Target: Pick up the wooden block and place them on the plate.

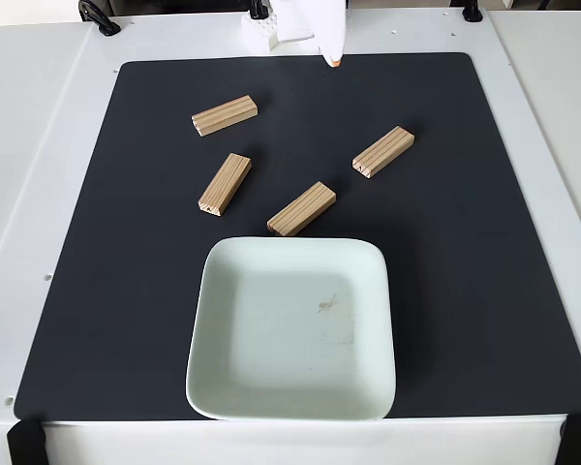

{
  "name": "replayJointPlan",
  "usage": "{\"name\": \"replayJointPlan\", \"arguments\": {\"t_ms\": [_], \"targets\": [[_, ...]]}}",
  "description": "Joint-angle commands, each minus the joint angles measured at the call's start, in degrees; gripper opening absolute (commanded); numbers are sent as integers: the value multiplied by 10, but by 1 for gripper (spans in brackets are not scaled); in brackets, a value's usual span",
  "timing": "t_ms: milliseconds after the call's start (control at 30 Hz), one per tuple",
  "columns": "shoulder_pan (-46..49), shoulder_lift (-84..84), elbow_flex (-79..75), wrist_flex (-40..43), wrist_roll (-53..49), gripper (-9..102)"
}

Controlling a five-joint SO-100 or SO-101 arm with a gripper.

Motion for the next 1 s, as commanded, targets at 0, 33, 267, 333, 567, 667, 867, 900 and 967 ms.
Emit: {"name": "replayJointPlan", "arguments": {"t_ms": [0, 33, 267, 333, 567, 667, 867, 900, 967], "targets": [[-16, -94, -148, 33, -4, 0], [-22, -126, -190, 62, -4, 0], [-66, -337, -461, 301, -4, 0], [-76, -388, -532, 335, -4, 0], [-140, -541, -628, 381, -161, 0], [-152, -589, -627, 397, -198, 0], [-141, -635, -627, 396, -202, 8], [-133, -637, -623, 395, -214, 11], [-126, -639, -605, 394, -253, 18]]}}
